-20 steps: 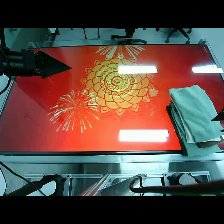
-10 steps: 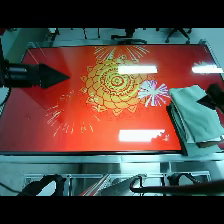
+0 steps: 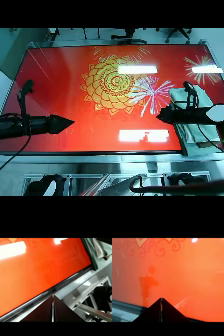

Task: Fold the shirts.

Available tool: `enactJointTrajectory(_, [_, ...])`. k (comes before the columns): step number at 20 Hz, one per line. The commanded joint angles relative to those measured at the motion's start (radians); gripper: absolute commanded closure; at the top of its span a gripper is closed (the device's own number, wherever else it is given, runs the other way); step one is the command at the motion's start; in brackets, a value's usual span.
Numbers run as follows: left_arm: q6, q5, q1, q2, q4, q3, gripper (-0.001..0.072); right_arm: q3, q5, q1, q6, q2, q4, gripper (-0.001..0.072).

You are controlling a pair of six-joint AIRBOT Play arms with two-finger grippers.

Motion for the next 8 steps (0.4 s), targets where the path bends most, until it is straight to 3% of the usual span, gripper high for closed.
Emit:
enactJointTrajectory(1, [-0.001,0.047,0.0,0.072,0.011,-0.108,0.0691,-0.023,-0.017,0.03,-0.006,0.011,0.007,0.0695])
enactJointTrajectory(8, [-0.001,0.052,0.0,0.143,0.011,-0.145,0.0691,-0.023,-0.017,0.03,-0.006,0.011,0.007,0.0696])
